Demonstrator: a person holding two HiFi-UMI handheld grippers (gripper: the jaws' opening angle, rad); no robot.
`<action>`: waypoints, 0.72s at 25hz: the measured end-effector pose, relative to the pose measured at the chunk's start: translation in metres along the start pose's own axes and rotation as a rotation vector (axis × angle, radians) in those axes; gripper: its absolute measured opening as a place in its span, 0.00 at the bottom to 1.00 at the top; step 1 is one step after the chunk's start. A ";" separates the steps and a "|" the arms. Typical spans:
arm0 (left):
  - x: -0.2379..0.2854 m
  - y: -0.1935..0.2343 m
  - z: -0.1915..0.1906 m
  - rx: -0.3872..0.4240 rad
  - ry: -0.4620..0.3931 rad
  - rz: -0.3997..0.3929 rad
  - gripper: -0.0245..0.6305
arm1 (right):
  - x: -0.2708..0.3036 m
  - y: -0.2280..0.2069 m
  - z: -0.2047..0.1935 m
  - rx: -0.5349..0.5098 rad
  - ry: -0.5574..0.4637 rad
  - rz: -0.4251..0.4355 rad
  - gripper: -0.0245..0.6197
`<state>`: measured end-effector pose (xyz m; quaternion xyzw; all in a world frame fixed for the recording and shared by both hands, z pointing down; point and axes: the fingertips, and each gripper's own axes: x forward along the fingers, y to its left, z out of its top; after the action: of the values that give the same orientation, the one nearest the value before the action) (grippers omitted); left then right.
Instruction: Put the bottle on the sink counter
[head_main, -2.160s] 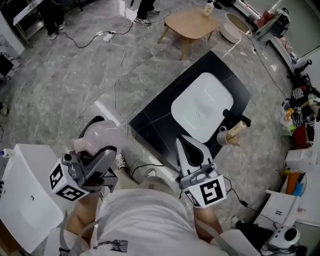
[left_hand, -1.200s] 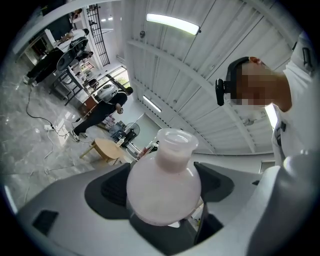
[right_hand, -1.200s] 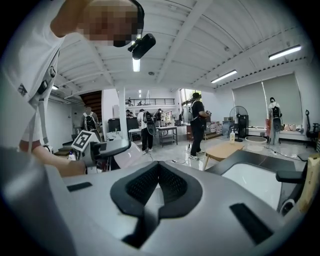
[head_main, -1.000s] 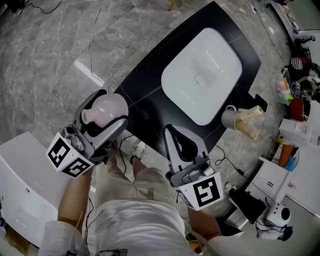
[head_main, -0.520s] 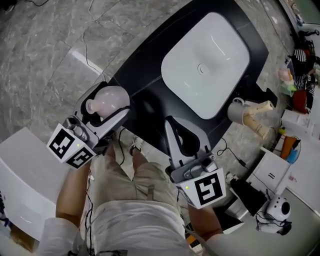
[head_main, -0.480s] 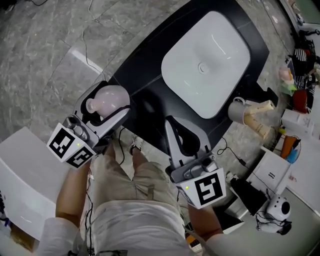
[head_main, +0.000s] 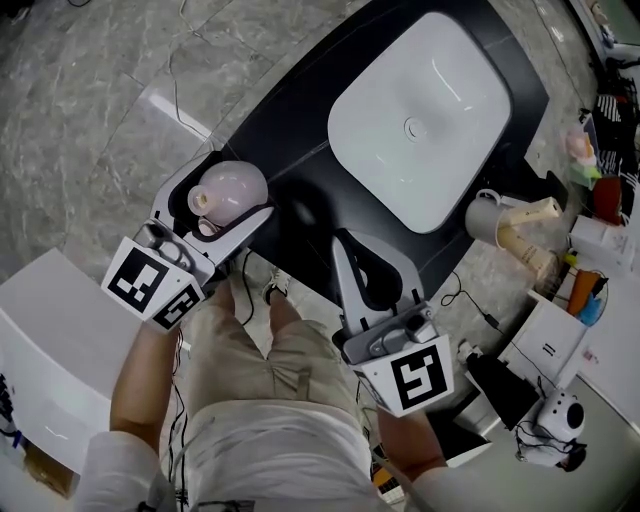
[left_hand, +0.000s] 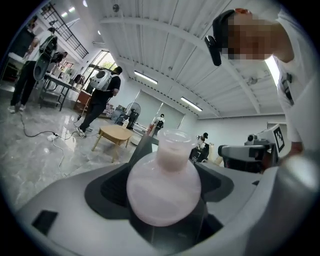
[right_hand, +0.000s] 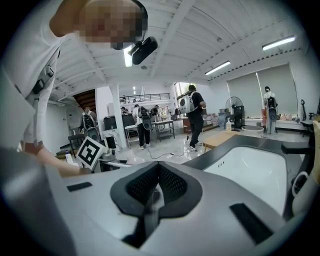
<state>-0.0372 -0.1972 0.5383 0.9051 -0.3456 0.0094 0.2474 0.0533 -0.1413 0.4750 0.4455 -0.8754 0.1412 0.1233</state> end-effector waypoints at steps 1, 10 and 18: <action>0.000 0.000 -0.002 0.021 0.015 0.007 0.65 | -0.001 -0.001 0.000 0.000 -0.002 -0.001 0.05; 0.009 0.004 -0.021 0.154 0.149 0.061 0.65 | -0.005 0.000 -0.005 0.010 -0.004 -0.006 0.05; 0.016 0.003 -0.034 0.222 0.225 0.090 0.65 | -0.011 -0.004 -0.006 0.018 -0.013 -0.016 0.05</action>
<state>-0.0219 -0.1936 0.5721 0.9037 -0.3528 0.1600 0.1825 0.0634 -0.1334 0.4773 0.4545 -0.8713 0.1453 0.1148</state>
